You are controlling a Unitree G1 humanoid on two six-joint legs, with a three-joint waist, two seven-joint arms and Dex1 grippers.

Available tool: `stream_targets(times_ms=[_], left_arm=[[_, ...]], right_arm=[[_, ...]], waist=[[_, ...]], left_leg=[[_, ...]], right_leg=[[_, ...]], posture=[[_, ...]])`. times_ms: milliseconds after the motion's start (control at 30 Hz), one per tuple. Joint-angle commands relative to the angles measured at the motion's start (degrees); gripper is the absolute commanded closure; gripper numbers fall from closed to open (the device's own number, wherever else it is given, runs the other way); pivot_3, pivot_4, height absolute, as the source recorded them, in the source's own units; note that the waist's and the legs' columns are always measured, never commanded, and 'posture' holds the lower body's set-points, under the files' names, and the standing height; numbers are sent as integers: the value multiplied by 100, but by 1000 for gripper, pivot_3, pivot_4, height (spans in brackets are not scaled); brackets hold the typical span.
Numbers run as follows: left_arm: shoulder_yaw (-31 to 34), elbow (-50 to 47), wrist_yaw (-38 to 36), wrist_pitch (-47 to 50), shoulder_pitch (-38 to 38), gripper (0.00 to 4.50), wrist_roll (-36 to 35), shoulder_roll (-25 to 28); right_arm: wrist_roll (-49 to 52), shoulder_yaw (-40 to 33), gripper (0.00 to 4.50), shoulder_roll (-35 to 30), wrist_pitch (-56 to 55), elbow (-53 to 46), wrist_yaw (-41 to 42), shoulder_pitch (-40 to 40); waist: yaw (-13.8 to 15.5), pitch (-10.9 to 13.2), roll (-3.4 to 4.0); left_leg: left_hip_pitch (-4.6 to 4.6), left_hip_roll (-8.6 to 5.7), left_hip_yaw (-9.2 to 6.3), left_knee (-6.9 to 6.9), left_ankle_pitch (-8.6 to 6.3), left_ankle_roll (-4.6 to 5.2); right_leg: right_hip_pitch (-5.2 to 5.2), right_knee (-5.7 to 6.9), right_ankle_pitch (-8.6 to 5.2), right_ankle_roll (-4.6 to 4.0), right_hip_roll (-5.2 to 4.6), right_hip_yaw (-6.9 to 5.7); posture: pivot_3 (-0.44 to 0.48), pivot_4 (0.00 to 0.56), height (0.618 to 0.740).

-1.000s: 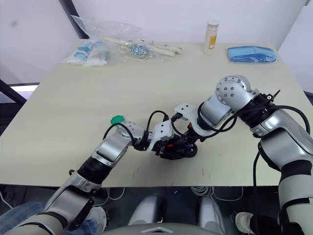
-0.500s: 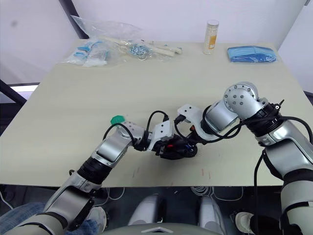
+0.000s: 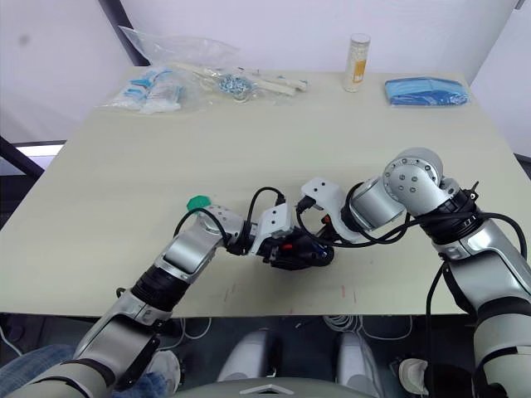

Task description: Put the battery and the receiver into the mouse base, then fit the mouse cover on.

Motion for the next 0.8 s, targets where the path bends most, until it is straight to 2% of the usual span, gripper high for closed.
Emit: stream_targets(times_ms=[33, 467, 800], left_arm=[[-183, 134, -30, 65, 43, 1562, 85, 7], [-167, 195, -92, 41, -2, 1562, 76, 2], [-164, 187, -107, 51, 6, 1562, 81, 2]], right_arm=[[-429, -476, 4500, 31, 29, -480, 152, 25], [-1456, -1069, 4500, -57, 30, -1683, 906, 1073], [-1644, -1229, 4500, -8, 30, -1848, 1296, 1092]], waist=[[-2, 0, 0], [8, 0, 0], [8, 0, 0]], left_leg=[[0, 0, 0, 0, 0, 0], [-1, 0, 1, -2, 0, 0], [-1, 0, 0, -2, 0, 0]], right_leg=[[0, 0, 0, 0, 0, 0], [0, -4, 0, 0, 0, 1], [0, -6, -1, 0, 0, 0]], posture=[[0, 150, 740], [0, 150, 740], [0, 150, 740]])
